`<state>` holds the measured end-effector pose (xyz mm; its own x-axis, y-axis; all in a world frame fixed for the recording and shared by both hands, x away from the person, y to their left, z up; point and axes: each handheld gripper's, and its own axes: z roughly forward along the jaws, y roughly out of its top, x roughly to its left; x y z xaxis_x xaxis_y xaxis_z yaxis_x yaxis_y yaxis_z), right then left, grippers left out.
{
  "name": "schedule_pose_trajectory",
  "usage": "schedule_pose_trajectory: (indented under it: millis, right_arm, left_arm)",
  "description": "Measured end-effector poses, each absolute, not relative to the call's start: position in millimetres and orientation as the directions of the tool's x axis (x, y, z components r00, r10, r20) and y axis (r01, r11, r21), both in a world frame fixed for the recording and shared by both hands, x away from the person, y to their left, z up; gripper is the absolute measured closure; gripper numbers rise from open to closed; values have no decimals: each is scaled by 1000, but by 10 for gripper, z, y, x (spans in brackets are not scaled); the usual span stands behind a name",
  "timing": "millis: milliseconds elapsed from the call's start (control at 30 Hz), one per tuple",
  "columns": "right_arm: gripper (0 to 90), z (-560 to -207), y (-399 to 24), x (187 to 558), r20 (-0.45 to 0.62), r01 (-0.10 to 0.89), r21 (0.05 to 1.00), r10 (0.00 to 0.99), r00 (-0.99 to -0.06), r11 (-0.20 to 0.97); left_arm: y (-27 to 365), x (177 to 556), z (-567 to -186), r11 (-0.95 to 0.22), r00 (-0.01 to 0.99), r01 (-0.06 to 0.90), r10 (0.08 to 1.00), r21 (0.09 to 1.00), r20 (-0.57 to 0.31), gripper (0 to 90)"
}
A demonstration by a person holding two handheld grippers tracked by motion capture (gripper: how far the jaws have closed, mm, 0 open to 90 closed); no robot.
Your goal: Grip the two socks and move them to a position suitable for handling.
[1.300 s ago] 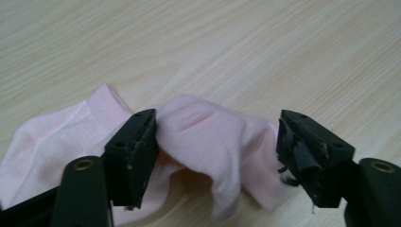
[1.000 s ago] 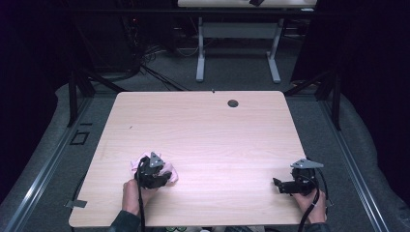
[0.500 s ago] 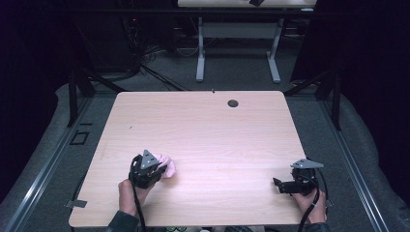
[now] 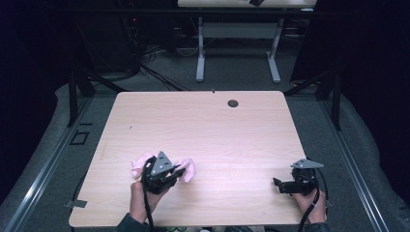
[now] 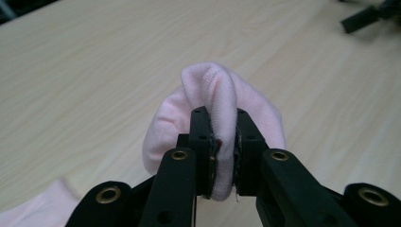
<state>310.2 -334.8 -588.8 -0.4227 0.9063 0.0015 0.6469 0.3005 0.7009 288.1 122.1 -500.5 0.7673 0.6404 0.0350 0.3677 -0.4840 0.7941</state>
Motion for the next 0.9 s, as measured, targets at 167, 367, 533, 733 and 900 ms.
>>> schedule_pose_trajectory:
  millis: [167, 367, 533, 733, 900]
  right_arm:
    - [0, -5889, -3348, 3101, 2, 647, 702, 907, -422, 299]
    - [0, -5889, -3348, 3101, 3, 646, 702, 907, -422, 299]
    - [0, -5889, -3348, 3101, 2, 646, 702, 907, -422, 299]
    - [0, -5889, -3349, 3101, 1, 647, 702, 907, -422, 300]
    - [0, -5889, -3348, 3101, 1, 646, 702, 907, -421, 299]
  left_arm:
    - [877, 2858, -5216, -526, 823, 378, 569, 762, -16, 810]
    - [590, 2836, -5608, -577, 858, 421, 504, 700, -101, 808]
    - [577, 2835, -5716, -575, 864, 440, 479, 690, -152, 676]
    - [724, 2826, -5568, -548, 853, 434, 505, 715, -130, 328]
    - [937, 2839, -5423, -498, 819, 437, 564, 748, -103, 174]
